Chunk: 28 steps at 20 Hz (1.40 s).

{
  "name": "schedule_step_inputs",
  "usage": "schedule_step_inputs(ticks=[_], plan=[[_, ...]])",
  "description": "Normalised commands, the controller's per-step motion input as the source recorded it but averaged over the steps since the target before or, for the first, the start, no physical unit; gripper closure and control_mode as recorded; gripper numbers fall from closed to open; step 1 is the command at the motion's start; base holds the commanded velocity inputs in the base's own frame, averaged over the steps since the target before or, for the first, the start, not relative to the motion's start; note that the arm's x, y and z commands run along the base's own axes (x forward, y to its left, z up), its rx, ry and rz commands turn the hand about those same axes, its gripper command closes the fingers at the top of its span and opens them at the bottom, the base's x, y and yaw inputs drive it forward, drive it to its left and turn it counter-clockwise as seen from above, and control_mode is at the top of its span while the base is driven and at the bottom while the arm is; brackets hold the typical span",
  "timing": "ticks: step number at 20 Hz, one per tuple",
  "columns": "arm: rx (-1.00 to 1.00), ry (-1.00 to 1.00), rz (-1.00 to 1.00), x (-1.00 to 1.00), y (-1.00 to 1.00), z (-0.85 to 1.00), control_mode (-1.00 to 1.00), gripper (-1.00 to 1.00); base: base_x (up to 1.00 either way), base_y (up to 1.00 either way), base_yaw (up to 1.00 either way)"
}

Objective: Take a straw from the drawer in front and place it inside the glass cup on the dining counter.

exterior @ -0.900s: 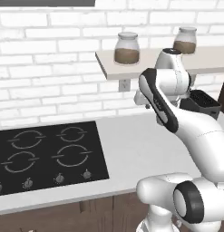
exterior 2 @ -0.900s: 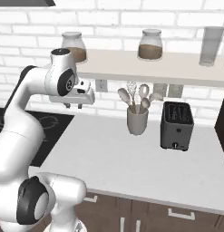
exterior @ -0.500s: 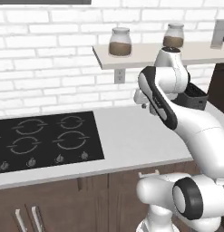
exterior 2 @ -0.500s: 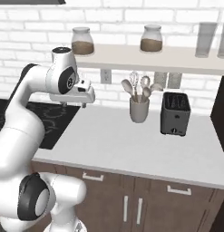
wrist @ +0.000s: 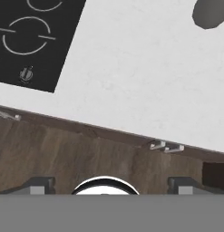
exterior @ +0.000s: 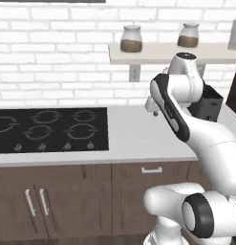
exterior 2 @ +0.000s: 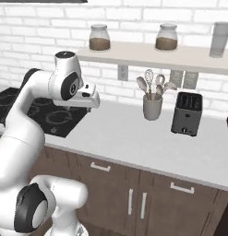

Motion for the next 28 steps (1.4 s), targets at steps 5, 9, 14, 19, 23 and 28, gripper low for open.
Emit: schedule_step_inputs(ticks=[5,9,14,19,23,28], plan=[[0.00,0.00,0.00,0.00,0.00,0.00,1.00,-1.00,0.07,-0.72,0.56],[0.00,0.00,0.00,0.00,0.00,0.00,1.00,-1.00,0.00,-0.59,0.56],[0.00,0.00,0.00,0.00,0.00,0.00,1.00,-1.00,-0.23,-0.29,0.46],[0.00,0.00,0.00,0.00,0.00,0.00,1.00,-1.00,-0.74,-0.38,0.25],[0.00,0.00,0.00,0.00,0.00,0.00,1.00,-1.00,-0.77,-0.46,0.14],[0.00,0.00,0.00,0.00,0.00,0.00,1.00,-1.00,-0.12,-0.29,0.10]])
